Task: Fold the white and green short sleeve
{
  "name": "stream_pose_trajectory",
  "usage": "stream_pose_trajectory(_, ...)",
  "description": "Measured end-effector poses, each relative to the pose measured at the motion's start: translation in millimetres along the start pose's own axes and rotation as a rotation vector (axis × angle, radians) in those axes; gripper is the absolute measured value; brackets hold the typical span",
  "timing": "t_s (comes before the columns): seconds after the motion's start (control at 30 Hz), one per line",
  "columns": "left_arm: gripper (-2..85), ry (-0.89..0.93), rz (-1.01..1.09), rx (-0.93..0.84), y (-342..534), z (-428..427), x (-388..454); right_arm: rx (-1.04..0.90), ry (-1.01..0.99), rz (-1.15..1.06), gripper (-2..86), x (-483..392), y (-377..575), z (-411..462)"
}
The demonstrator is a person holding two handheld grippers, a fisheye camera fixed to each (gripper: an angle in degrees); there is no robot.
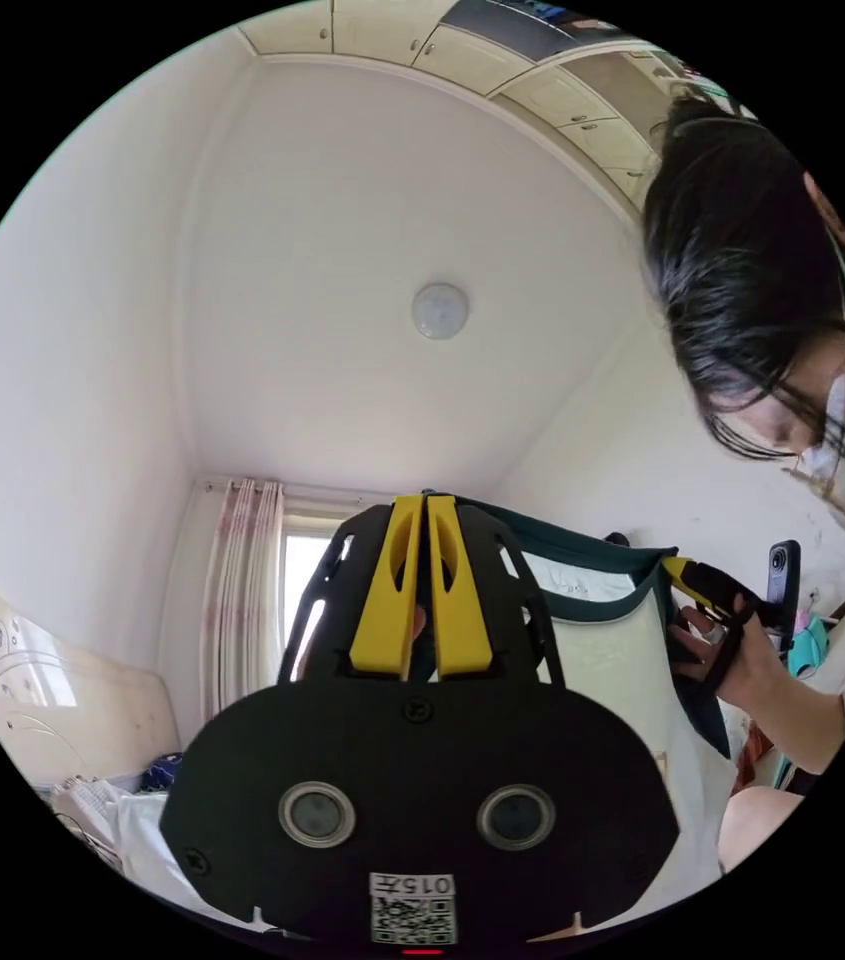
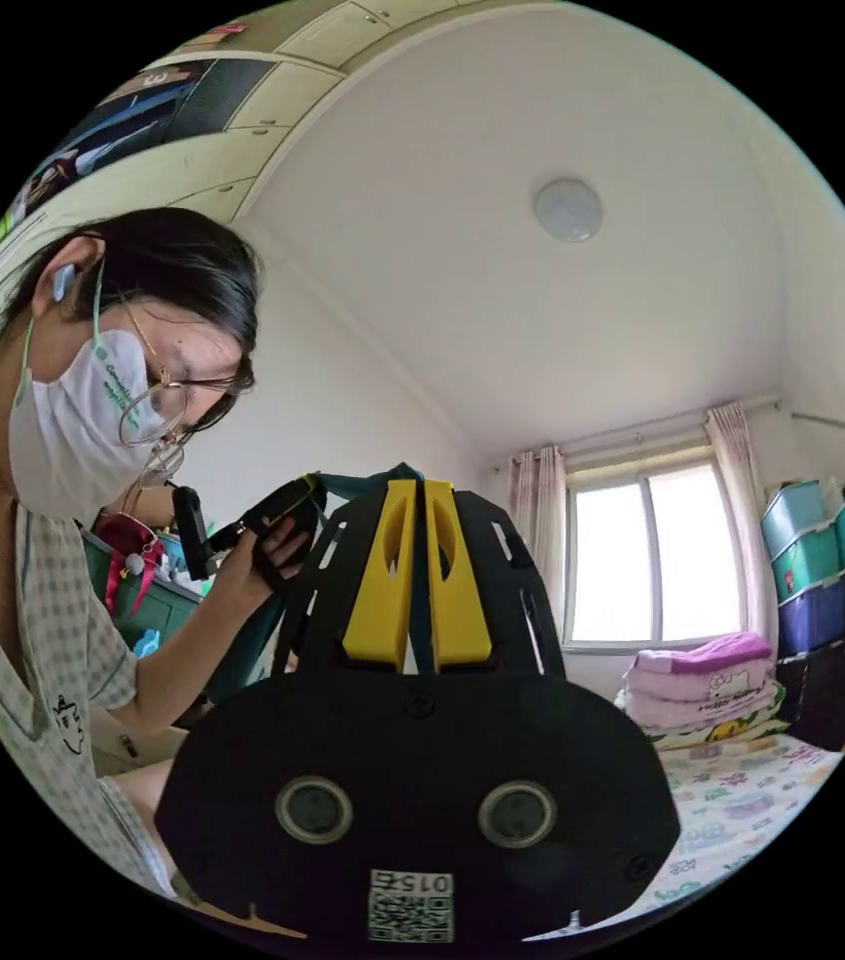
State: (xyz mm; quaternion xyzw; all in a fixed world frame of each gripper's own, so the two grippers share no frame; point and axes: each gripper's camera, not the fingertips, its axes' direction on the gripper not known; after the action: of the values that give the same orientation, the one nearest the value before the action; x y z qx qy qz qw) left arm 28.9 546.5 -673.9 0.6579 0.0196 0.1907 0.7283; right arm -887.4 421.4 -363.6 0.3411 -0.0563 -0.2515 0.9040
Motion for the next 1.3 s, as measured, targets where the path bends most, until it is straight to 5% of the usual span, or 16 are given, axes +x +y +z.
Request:
stream_pose_trajectory(0.23, -0.8, -0.007, 0.042, -0.035, 26, 46, -8, 0.009, 0.061, -0.103, -0.9, 12, -60, 72)
stream_pose_trajectory(0.53, -0.7, -0.007, -0.103, -0.27, 193, 223, -74, -0.17, 0.069, -0.021, -0.7, 138, -72, 253)
stream_pose_trajectory(0.77, 0.6, -0.043, -0.266, -0.699, 481, 428, -152, -0.568, 0.144, 0.233, 0.7, 315, 33, 459)
stream_pose_trajectory(0.9, 5.3, -0.045, -0.42, -1.081, 674, 504, -188, -0.873, 0.421, 0.542, 6.7, 405, 118, 553)
stream_pose_trajectory(1.0, 9.9, -0.004, -0.588, -1.219, 734, 510, -214, -1.111, 0.301, 0.616, 10.5, 439, 115, 593)
stream_pose_trajectory(1.1, 10.8, 0.004, -0.579, -1.316, 747, 494, -234, -1.138, 0.183, 0.589, 10.9, 454, 69, 590)
stream_pose_trajectory(1.3, 11.2, -0.121, -0.56, -1.49, 769, 461, -288, -1.381, 0.258, 0.719, 11.8, 509, 21, 552)
